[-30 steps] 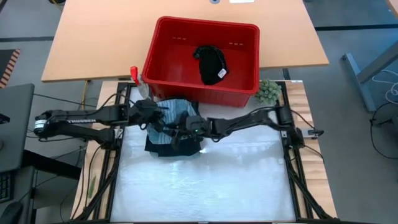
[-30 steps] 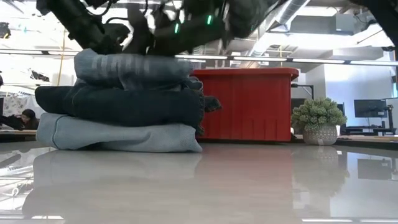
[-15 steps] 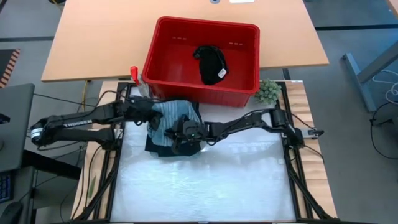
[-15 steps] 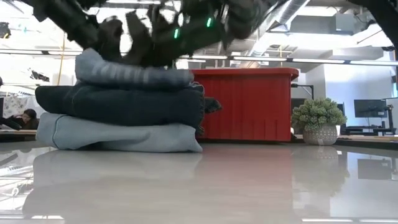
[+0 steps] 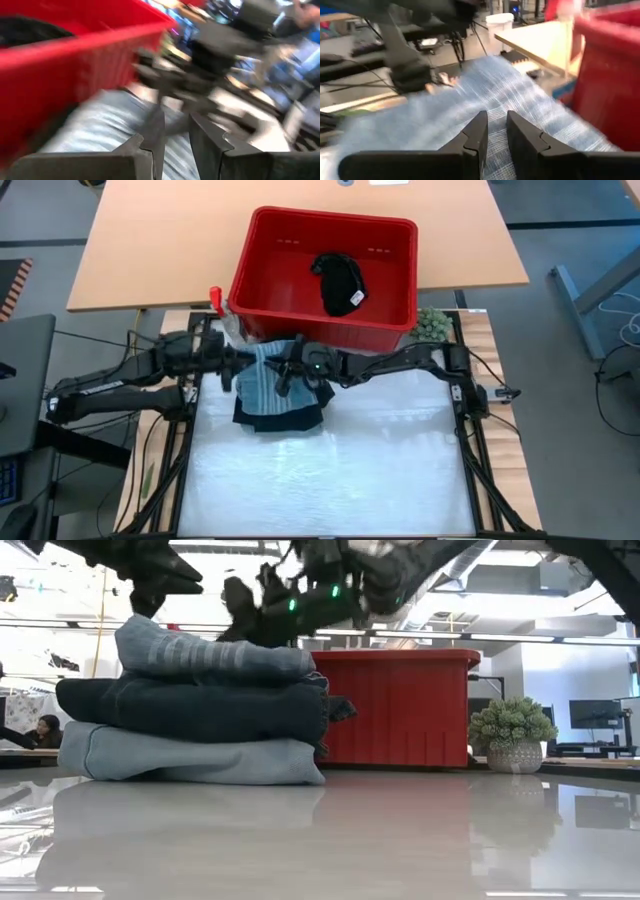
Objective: Fold laundry
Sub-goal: Stack the blue shirt on the black pants, then fold the black boxer from the red laundry bin
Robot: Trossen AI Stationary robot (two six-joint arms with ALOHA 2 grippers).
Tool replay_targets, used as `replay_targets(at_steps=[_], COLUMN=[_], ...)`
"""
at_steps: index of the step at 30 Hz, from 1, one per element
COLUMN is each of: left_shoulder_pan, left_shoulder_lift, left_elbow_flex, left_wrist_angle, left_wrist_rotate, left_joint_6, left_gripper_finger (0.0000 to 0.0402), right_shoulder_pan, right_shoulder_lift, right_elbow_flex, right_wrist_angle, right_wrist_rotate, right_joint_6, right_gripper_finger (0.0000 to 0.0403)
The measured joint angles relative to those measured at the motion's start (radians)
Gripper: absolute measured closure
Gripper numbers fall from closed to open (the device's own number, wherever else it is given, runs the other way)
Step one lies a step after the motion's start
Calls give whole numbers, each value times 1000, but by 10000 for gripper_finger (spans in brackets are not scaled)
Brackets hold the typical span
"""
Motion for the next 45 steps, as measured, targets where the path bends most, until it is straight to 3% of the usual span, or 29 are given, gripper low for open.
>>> replay_targets(at_steps=[5, 10, 15, 18, 23, 28, 31, 34, 42, 45], left_shoulder_pan=[-155, -285, -316, -316, -316, -316, -316, -315, -302, -279], left_shoulder_lift=[-37, -96, -143, -174, -234, -248, -237, -208, -98, -52], left_elbow_flex=[-86, -294, -403, -401, -305, -216, -188, -185, -185, -185], left_wrist_angle=[-49, 50, 47, 66, 156, 149, 166, 199, 206, 206], left_wrist_rotate=[14, -110, -185, -221, -232, -303, -359, -403, -608, -715], left_joint_6=[-34, -170, -266, -261, -81, 51, 90, 116, 18, -120], left_gripper_finger=[342, 378, 398, 398, 401, 397, 386, 368, 310, 293], right_shoulder_pan=[-37, -55, -56, -56, -60, -110, -202, -337, -704, -807], right_shoulder_lift=[80, 131, 126, 106, -36, -176, -209, -196, -7, 112], right_elbow_flex=[6, 7, 6, 11, 57, 159, 257, 341, 448, 508], right_wrist_angle=[113, 120, 97, 77, 57, -235, -500, -723, -791, -825], right_wrist_rotate=[-8, -17, -18, -19, -17, 29, 56, 11, -298, -350], right_joint_6=[1, 53, 60, 45, -26, -71, -32, 23, 68, 47], right_gripper_finger=[306, 306, 306, 306, 306, 306, 306, 304, 262, 229])
